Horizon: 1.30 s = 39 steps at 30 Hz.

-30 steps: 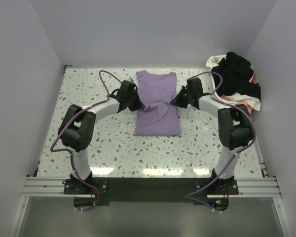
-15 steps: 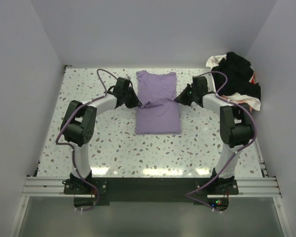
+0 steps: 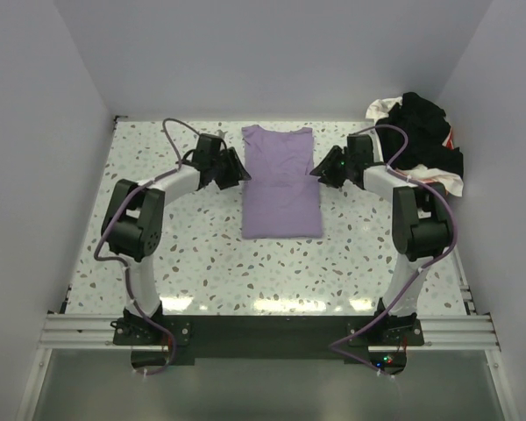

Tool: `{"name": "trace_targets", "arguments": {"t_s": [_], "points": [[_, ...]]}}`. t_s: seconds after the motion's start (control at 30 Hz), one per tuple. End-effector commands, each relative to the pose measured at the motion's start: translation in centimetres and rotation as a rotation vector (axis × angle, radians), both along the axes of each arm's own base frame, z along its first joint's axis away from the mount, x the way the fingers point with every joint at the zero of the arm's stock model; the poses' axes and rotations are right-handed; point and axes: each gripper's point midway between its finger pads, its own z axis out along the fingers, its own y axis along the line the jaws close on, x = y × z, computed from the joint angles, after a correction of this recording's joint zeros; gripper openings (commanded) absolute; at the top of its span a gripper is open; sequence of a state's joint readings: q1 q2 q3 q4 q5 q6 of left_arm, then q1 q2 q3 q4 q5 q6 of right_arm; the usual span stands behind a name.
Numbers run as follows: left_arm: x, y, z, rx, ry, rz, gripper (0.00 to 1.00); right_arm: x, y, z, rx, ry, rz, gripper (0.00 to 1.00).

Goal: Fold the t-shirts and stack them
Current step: Fold the tshirt

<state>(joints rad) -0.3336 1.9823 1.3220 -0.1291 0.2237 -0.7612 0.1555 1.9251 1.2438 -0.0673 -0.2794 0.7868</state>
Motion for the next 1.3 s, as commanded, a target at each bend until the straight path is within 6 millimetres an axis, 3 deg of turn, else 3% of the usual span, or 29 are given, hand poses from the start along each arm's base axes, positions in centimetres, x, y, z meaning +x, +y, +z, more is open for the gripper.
{"name": "trace_targets", "arguments": {"t_s": [0.0,0.1,0.23,0.27,0.33,0.37,0.4,0.47,0.5,0.53,0.57,0.7,0.93,1.13,1.27], "points": [[1.2,0.3,6.3,-0.022,-0.186,-0.002,0.55,1.3,-0.3,3.8,-0.047,-0.12,0.034,0.44],[0.3,-0.6,6.3,-0.003,-0.183,-0.011,0.53,0.7,0.8,4.5,-0.087,-0.152,0.079,0.45],[-0.8,-4.0,5.4,-0.005,-0.175,-0.08,0.35,0.1,4.1,4.3,-0.079,-0.186,0.178,0.43],[-0.4,-4.7,5.7,-0.016,-0.183,-0.093,0.29,0.0,5.1,4.2,-0.068,-0.192,0.203,0.42],[-0.1,-6.2,3.9,-0.029,-0.151,-0.128,0.19,0.6,7.0,3.7,-0.052,-0.192,0.259,0.38],[0.3,-6.4,4.5,-0.035,-0.172,-0.13,0.16,0.3,7.4,3.6,-0.055,-0.189,0.274,0.37],[0.5,-6.6,3.3,-0.032,-0.159,-0.139,0.15,0.7,7.8,3.3,-0.062,-0.182,0.282,0.35],[1.6,-6.8,3.1,-0.038,-0.174,-0.14,0.12,1.2,8.4,2.8,-0.057,-0.175,0.297,0.33],[1.7,-6.7,1.8,-0.028,-0.151,-0.138,0.12,1.7,8.5,2.9,-0.056,-0.178,0.299,0.32],[2.6,-6.3,1.7,-0.04,-0.175,-0.121,0.12,1.9,8.7,1.7,-0.062,-0.156,0.303,0.31],[3.2,-6.0,1.5,-0.052,-0.186,-0.108,0.12,2.5,8.9,1.9,-0.061,-0.163,0.307,0.3],[4.0,-4.3,-1.4,-0.082,-0.125,-0.057,0.11,3.0,7.6,-1.3,-0.094,-0.091,0.286,0.27],[2.4,-3.1,-4.4,-0.089,-0.054,-0.031,0.1,3.1,4.2,-5.1,-0.119,0.005,0.212,0.27],[2.1,-2.5,-4.4,-0.1,-0.044,-0.02,0.09,3.4,4.1,-3.8,-0.103,-0.018,0.219,0.27],[2.7,-2.4,-2.8,-0.097,-0.075,-0.031,0.1,4.1,4.5,-0.6,-0.09,-0.075,0.232,0.27]]}}
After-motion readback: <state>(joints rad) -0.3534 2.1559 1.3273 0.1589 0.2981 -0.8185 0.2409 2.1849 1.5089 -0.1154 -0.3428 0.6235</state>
